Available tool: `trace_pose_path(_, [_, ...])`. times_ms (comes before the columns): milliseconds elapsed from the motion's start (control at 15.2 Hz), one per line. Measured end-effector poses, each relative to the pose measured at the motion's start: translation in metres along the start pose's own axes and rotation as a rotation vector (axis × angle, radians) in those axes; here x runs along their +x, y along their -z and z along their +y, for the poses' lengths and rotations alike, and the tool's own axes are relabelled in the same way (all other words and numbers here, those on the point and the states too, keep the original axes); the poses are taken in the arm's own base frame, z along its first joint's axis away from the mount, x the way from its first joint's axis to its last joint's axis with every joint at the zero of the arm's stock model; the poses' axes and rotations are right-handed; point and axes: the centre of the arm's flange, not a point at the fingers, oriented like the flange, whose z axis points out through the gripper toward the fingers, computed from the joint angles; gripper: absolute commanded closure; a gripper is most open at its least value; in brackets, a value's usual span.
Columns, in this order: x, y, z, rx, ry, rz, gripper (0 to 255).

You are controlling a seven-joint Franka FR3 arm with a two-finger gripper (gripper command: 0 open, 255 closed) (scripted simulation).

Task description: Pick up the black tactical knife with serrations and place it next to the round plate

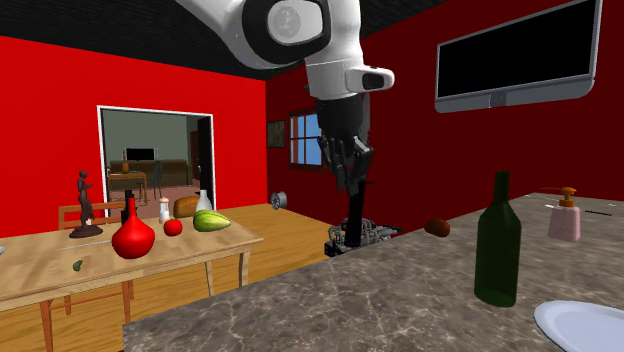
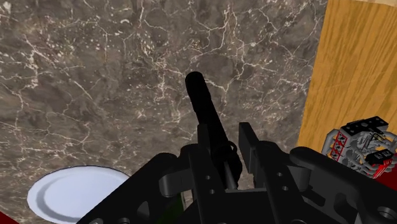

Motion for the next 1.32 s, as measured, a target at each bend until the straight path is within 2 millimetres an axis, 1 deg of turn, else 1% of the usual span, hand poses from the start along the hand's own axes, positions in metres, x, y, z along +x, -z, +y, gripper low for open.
trace_pose_path(1320, [0.032, 0.1, -0.021, 0.0, 0.0, 0.0, 255])
